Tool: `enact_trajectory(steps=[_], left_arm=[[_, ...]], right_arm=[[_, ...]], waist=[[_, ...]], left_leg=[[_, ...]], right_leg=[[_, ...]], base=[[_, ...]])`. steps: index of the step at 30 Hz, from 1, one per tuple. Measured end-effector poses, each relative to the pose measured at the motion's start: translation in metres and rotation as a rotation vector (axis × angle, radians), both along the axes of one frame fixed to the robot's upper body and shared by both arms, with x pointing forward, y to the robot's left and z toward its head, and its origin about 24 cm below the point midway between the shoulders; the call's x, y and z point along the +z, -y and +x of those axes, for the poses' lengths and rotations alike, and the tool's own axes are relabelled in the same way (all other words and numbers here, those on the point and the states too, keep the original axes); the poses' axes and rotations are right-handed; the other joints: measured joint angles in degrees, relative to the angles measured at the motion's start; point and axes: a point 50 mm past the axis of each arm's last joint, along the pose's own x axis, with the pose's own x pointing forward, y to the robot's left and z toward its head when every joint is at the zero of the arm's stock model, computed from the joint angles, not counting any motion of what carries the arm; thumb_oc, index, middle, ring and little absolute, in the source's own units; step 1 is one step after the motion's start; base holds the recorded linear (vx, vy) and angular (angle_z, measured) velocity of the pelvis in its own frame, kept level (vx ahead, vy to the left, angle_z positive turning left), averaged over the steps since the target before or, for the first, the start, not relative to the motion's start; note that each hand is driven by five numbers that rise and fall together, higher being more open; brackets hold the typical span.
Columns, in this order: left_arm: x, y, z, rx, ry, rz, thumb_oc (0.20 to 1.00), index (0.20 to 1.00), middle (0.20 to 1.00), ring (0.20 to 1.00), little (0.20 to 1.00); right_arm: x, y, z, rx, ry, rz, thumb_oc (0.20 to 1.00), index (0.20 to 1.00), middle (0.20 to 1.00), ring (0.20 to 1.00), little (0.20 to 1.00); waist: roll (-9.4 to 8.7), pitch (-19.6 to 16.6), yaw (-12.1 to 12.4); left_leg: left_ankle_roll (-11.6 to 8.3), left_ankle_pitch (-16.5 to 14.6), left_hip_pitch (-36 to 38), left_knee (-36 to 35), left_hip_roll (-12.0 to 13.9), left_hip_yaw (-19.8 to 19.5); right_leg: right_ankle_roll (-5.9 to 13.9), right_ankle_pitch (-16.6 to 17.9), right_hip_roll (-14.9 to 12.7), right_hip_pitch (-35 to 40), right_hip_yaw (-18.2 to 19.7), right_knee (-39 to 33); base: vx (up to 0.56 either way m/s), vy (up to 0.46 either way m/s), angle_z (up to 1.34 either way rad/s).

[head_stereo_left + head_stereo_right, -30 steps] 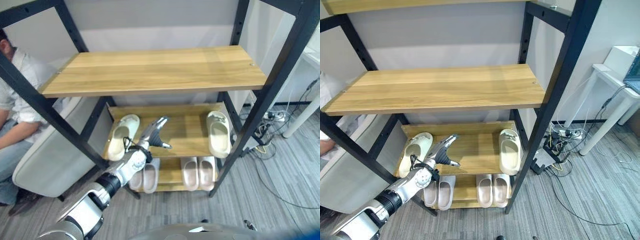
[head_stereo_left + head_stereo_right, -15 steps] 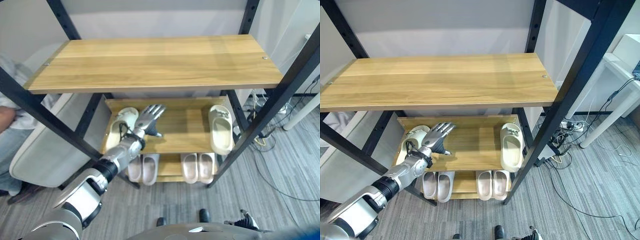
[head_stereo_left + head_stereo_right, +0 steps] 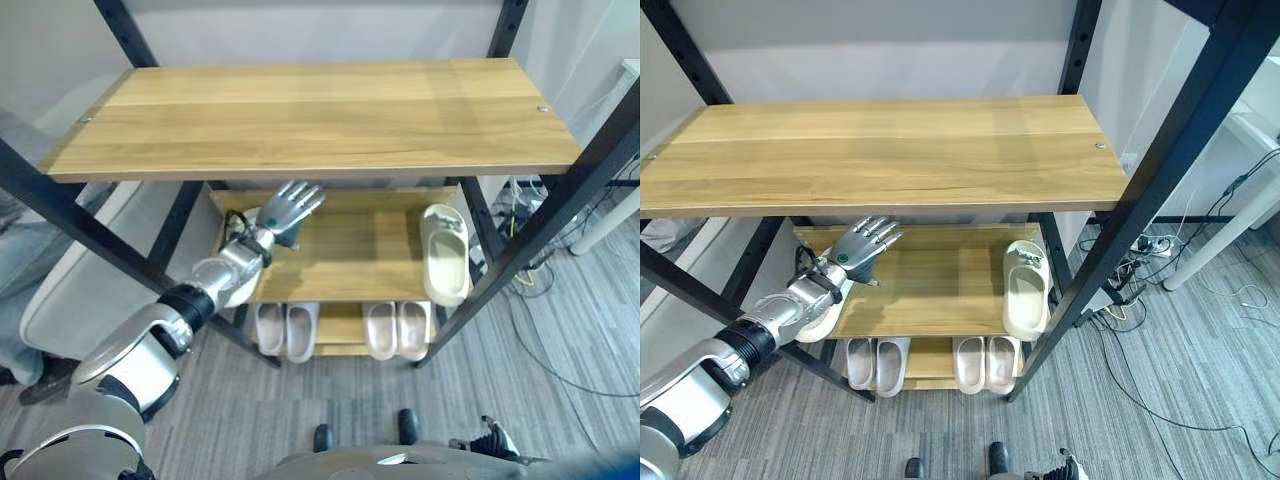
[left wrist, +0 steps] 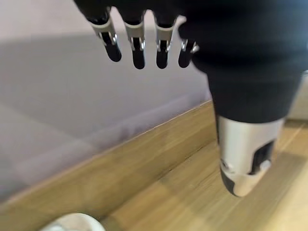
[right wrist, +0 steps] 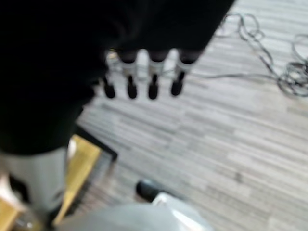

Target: Arrange the slippers neatly on the shoe rack.

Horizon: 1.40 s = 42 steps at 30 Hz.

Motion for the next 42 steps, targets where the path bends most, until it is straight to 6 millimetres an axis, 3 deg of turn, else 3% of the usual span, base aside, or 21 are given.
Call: enact_trajectory(steps=[16, 26, 34, 42], left_arm=[[0.017, -0.002, 0.007, -0.08, 0.05, 0.226, 1.0, 1.0, 1.0, 1.0, 1.0], [0.026, -0.021, 0.017, -0.018, 0.05, 0.344, 1.0, 1.0, 1.0, 1.0, 1.0], [0.024, -0.045, 0.02, 0.09, 0.028, 0.384, 1.0, 1.0, 1.0, 1.0, 1.0], [0.026, -0.047, 0.021, 0.109, 0.022, 0.393, 1.0, 1.0, 1.0, 1.0, 1.0]], right_arm=[[0.001, 0.004, 0.003, 0.004, 0.014, -0.006, 1.0, 1.0, 1.0, 1.0, 1.0], [0.005, 0.009, 0.016, 0.044, 0.036, -0.026, 1.0, 1.0, 1.0, 1.0, 1.0], [0.007, 0.009, 0.022, 0.055, 0.05, -0.03, 1.0, 1.0, 1.0, 1.0, 1.0], [0.008, 0.007, 0.028, 0.08, 0.056, -0.022, 1.0, 1.0, 1.0, 1.0, 1.0]], waist=[[0.65, 0.4, 0.28], [1.26, 2.69, 0.23], [0.55, 3.58, 0.32], [0.06, 3.89, 0.37]], left_leg=[[-0.01, 0.0, -1.72, 0.02, -0.04, 0.2], [-0.04, 0.02, -2.5, 0.04, -0.04, 0.24], [-0.04, 0.27, -4.0, 0.31, -0.02, 0.22], [-0.11, 0.3, -3.99, 0.3, 0.04, 0.17]], right_leg=[[0.04, 0.07, 0.01, -1.86, 0.14, 0.19], [0.08, 0.18, 0.05, -2.64, 0.15, 0.21], [-0.06, 0.49, 0.13, -4.15, 0.07, 0.23], [-0.1, 0.52, 0.21, -4.11, -0.04, 0.21]], base=[[0.0, 0.0, 0.0], [-0.01, 0.003, 0.0], [0.0, 0.002, 0.0], [0.0, 0.0, 0.0]])
